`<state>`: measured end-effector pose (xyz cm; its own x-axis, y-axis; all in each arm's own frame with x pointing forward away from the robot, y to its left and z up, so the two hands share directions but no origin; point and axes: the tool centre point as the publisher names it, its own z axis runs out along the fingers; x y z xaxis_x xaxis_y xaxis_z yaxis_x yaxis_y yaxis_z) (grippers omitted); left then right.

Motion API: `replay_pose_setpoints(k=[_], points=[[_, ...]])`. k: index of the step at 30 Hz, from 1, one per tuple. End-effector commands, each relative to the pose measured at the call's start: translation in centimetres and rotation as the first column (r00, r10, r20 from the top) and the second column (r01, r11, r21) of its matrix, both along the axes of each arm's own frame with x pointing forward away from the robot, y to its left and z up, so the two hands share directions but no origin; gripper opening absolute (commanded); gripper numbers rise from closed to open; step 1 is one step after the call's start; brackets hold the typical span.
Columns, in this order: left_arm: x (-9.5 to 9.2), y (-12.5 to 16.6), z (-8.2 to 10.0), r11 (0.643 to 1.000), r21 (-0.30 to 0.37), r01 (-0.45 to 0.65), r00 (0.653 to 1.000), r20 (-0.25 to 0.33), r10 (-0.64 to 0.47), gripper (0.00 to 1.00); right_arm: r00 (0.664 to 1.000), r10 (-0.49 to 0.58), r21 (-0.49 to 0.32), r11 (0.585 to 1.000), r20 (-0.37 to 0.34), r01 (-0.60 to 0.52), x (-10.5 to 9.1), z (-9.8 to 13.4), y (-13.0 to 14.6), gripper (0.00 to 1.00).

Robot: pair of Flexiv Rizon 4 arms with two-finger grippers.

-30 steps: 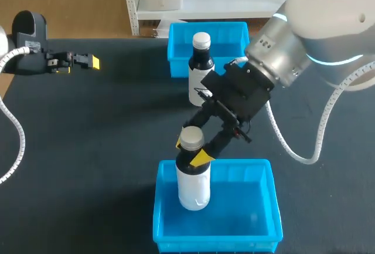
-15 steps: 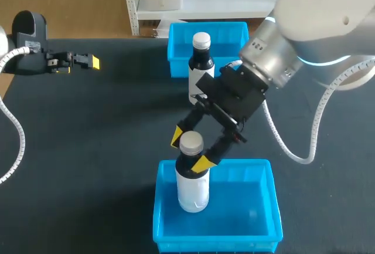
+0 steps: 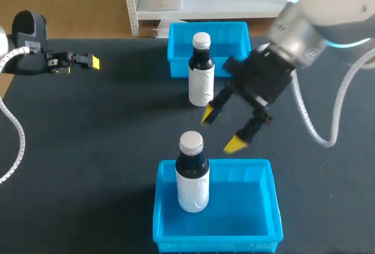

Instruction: Pick up the bottle, and place it in the far bin if it is heavy, or in the near bin if it is light.

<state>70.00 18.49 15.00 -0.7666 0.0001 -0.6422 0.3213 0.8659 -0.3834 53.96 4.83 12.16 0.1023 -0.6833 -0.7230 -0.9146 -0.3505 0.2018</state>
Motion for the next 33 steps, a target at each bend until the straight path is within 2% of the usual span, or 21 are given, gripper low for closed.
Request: replay_pose_setpoints(k=[1, 6, 9, 17, 25, 27, 33], points=[[0.0, 0.0, 0.0, 1.0, 0.0, 0.0, 1.0, 0.0, 0.0, 1.0, 0.993, -0.115, 0.036, 0.993, -0.012, 0.116, 3.3, 0.5, -4.1, 1.0], [0.0, 0.0, 0.0, 1.0, 0.0, 0.0, 1.0, 0.0, 0.0, 1.0, 0.96, -0.277, 0.065, 0.958, -0.025, 0.278, 8.6, 0.4, -6.2, 1.0], [0.0, 0.0, 0.0, 1.0, 0.0, 0.0, 1.0, 0.0, 0.0, 1.0, 0.941, -0.338, 0.073, 0.938, -0.022, 0.339, 11.8, 0.3, -6.9, 1.0], [0.0, 0.0, 0.0, 1.0, 0.0, 0.0, 1.0, 0.0, 0.0, 1.0, 0.911, -0.412, 0.084, 0.909, 0.03, 0.409, 18.1, 0.7, -6.0, 1.0], [0.0, 0.0, 0.0, 1.0, 0.0, 0.0, 1.0, 0.0, 0.0, 1.0, 0.922, -0.383, 0.1, 0.921, 0.052, 0.377, 21.7, 0.2, -3.5, 1.0], [0.0, 0.0, 0.0, 1.0, 0.0, 0.0, 1.0, 0.0, 0.0, 1.0, 0.926, -0.376, 0.116, 0.922, 0.033, 0.37, 22.5, -0.1, -2.8, 1.0], [0.0, 0.0, 0.0, 1.0, 0.0, 0.0, 1.0, 0.0, 0.0, 1.0, 0.927, -0.375, 0.142, 0.919, 0.02, 0.369, 23.4, 0.0, -1.3, 1.0]])
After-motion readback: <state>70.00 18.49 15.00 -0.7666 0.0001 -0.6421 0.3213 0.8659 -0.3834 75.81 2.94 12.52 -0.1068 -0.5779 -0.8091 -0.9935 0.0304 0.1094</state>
